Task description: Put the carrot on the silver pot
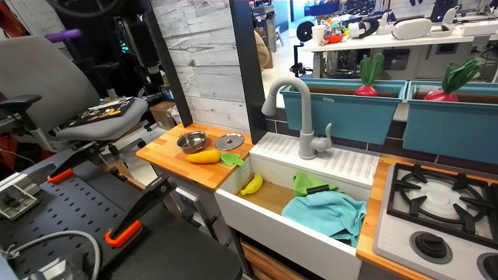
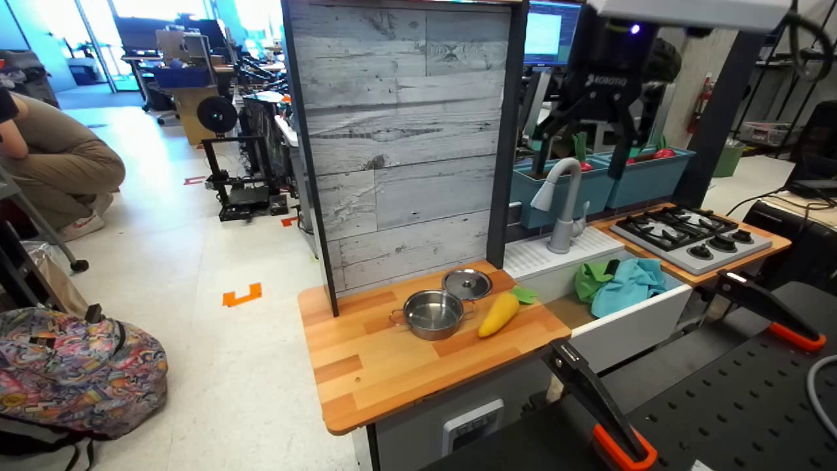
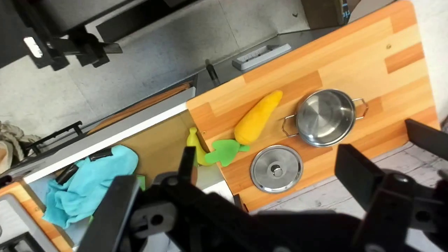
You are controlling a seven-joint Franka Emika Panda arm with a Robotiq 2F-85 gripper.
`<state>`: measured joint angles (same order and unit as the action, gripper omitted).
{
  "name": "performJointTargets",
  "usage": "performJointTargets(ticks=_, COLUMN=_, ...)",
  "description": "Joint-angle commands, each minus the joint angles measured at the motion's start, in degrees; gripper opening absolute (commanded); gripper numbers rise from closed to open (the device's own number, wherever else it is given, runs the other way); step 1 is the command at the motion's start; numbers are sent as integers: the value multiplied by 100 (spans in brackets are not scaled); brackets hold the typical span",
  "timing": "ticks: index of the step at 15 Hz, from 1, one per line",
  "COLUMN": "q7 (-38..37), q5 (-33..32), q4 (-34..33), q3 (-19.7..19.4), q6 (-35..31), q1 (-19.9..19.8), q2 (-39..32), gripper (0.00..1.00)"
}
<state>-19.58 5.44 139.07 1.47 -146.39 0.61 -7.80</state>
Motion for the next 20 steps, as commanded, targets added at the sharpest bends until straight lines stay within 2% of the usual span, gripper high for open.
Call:
performJointTargets(ticks=1, q7=-666, q5=235, q4=-625, q3=-58, q6=-608, q1=203, q2=-1134, gripper=100)
performJointTargets(ticks=3, q7=-1000, q5=312, q4=-834, q3=-140, q6=-900, q1=320, q2=-1612, gripper=100)
performJointTargets(ticks=6, q7=-1129, q5=698, q4=-1212, q3=-115, q6=-1199, q1=297, q2=-2319, gripper=100)
performJointTargets(ticks=14, q7=-976, q5=1496, q4=-2447, q3=23, q6=-1258, q1=147, q2=-3826, gripper=100)
performJointTargets(ticks=20, q7=-1076, q5=1516, q4=-3130, q3=-61, q6=-1176, q1=243, q2=-4556, gripper=100)
